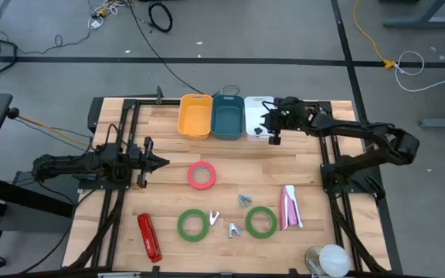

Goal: Pick and place Stapler, Stapler remover, tape
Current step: Put the top blue staple remover into the white bin

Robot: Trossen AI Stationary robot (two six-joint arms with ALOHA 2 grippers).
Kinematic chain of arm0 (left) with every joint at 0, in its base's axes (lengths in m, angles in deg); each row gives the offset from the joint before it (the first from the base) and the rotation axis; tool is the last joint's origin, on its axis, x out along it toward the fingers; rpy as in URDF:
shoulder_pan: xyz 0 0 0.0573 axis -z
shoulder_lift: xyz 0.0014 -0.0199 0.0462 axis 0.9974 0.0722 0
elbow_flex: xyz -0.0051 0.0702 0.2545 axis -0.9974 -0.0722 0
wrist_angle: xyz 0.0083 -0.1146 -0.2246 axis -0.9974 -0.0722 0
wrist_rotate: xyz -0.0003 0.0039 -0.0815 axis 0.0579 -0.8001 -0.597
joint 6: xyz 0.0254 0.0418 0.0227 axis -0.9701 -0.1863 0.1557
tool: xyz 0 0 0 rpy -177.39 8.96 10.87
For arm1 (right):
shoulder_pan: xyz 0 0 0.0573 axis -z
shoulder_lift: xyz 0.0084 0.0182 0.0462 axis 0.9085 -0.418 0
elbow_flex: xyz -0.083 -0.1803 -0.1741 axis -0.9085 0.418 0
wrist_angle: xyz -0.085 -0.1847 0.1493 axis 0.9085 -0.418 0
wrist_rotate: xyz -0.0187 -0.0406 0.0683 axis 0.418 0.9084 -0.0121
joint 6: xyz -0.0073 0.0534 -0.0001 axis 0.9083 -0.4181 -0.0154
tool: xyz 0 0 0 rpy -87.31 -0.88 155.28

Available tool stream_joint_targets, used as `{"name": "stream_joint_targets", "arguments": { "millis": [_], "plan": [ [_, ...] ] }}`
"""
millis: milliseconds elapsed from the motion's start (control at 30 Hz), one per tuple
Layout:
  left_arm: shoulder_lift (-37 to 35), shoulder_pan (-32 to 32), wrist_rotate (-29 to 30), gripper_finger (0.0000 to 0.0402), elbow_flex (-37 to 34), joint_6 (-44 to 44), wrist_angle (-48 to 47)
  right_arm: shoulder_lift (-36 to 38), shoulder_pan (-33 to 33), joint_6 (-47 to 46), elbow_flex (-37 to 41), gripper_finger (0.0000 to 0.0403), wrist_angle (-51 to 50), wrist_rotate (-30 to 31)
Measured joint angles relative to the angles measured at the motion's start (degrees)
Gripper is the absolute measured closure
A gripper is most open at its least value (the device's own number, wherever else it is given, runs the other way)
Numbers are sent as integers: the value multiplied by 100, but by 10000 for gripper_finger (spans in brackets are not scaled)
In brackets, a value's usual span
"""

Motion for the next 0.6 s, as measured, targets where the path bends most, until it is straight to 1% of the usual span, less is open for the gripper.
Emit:
{"name": "stream_joint_targets", "arguments": {
  "millis": [100,267,400,600],
  "plan": [
    [0,0,2,392,1,0,0,278,-132,-35,0,255,-61,-2],
    [0,-2,0,392,0,-2,0,612,-380,-484,-2,252,-273,-1],
    [-2,0,0,392,2,-2,0,729,-653,-629,-2,252,-470,0],
    [-1,-2,1,392,1,0,0,806,-1279,-714,-1,252,-567,-2]
  ]
}}
